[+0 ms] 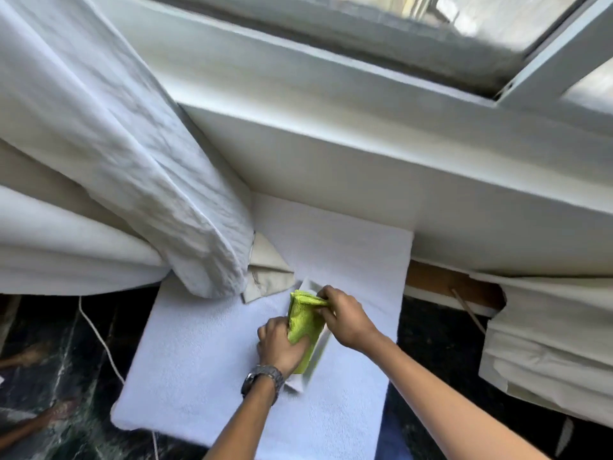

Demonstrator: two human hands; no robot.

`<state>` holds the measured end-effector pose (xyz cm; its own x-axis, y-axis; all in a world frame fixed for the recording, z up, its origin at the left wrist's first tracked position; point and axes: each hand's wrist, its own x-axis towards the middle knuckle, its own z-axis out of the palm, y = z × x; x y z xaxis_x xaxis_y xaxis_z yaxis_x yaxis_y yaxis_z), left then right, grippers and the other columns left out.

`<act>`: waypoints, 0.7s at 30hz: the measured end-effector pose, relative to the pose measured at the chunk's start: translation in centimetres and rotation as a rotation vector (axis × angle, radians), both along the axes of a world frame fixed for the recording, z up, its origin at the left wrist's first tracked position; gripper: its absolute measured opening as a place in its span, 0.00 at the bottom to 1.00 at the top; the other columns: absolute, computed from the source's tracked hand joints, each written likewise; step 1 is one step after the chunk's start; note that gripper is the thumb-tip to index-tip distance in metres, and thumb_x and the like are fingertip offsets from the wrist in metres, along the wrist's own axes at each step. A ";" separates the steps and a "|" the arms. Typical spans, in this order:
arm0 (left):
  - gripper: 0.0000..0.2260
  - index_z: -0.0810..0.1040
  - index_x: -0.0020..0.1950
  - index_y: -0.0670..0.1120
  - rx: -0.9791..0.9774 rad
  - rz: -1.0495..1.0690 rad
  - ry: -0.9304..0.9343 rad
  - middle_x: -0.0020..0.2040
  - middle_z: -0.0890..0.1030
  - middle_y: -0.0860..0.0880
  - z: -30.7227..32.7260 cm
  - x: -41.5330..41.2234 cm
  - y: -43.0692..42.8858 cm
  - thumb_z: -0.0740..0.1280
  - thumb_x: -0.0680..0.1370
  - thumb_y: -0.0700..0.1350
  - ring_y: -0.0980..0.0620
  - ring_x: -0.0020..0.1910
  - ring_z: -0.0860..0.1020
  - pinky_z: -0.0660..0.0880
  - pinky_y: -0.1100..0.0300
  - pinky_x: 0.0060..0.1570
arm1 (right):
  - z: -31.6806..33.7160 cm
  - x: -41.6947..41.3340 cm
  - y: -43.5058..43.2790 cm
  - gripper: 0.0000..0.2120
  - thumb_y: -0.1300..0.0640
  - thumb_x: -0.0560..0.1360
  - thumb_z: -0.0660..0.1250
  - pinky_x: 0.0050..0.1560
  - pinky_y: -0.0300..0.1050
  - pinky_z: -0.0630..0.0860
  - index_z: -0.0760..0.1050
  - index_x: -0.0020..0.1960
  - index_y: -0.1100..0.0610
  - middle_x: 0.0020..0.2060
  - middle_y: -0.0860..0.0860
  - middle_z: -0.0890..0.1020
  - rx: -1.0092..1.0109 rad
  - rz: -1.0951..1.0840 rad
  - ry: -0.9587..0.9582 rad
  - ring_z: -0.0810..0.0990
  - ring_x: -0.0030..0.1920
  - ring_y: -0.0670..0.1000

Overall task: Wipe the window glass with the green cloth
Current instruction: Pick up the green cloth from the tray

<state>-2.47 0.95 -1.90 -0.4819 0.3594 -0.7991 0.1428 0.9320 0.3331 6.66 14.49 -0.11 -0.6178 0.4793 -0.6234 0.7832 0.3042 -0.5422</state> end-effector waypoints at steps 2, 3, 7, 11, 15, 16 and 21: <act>0.12 0.76 0.53 0.47 0.167 0.107 -0.083 0.53 0.82 0.45 3.9 -1.7 1.3 0.69 0.74 0.50 0.42 0.58 0.79 0.78 0.47 0.58 | 5.0 -0.6 1.6 0.08 0.62 0.80 0.64 0.52 0.47 0.70 0.75 0.58 0.56 0.53 0.54 0.81 0.003 -0.099 0.130 0.78 0.55 0.56; 0.09 0.75 0.53 0.48 0.243 0.148 -0.118 0.51 0.83 0.46 6.0 -2.4 2.1 0.69 0.75 0.49 0.44 0.54 0.81 0.80 0.46 0.57 | 7.6 -1.1 2.4 0.07 0.63 0.80 0.65 0.51 0.45 0.70 0.76 0.57 0.56 0.52 0.53 0.81 0.030 -0.141 0.190 0.78 0.54 0.54; 0.11 0.74 0.58 0.55 0.594 0.125 -0.115 0.52 0.86 0.55 20.3 -7.0 8.1 0.71 0.77 0.51 0.57 0.51 0.84 0.80 0.65 0.51 | 23.4 -5.4 8.3 0.09 0.66 0.79 0.67 0.55 0.43 0.75 0.79 0.57 0.56 0.50 0.51 0.80 0.231 -0.232 0.527 0.80 0.52 0.48; 0.18 0.75 0.59 0.52 0.975 -0.008 0.072 0.48 0.87 0.53 38.6 -10.6 15.5 0.70 0.72 0.56 0.57 0.48 0.84 0.82 0.57 0.50 | 43.8 -9.5 14.1 0.14 0.68 0.79 0.68 0.53 0.27 0.72 0.79 0.60 0.54 0.53 0.49 0.78 0.583 -0.219 0.864 0.77 0.50 0.38; 0.09 0.73 0.56 0.57 1.343 -0.031 0.155 0.45 0.84 0.52 54.2 -12.4 21.9 0.70 0.78 0.50 0.53 0.36 0.82 0.78 0.59 0.28 | 61.8 -11.9 18.3 0.19 0.69 0.75 0.71 0.52 0.28 0.70 0.76 0.64 0.58 0.61 0.57 0.74 0.997 -0.195 1.102 0.71 0.54 0.40; 0.10 0.73 0.58 0.56 1.428 -0.082 0.237 0.47 0.84 0.52 59.9 -13.1 23.3 0.70 0.79 0.49 0.52 0.38 0.83 0.78 0.59 0.28 | 67.6 -12.2 19.2 0.19 0.69 0.75 0.71 0.51 0.31 0.72 0.76 0.64 0.59 0.63 0.59 0.73 1.121 -0.189 1.181 0.72 0.53 0.42; 0.23 0.69 0.72 0.41 1.649 -0.331 0.899 0.66 0.74 0.45 81.2 -16.7 25.4 0.70 0.79 0.44 0.50 0.63 0.78 0.79 0.57 0.62 | 89.9 -12.6 22.4 0.25 0.71 0.77 0.67 0.50 0.51 0.81 0.64 0.69 0.54 0.68 0.66 0.73 1.712 -0.067 1.205 0.80 0.55 0.63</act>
<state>-19.20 26.35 79.31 -0.2628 0.5443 0.7967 0.8346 -0.2861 0.4708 -5.95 36.88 89.79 -0.2449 0.0378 0.9688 0.3671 0.9285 0.0566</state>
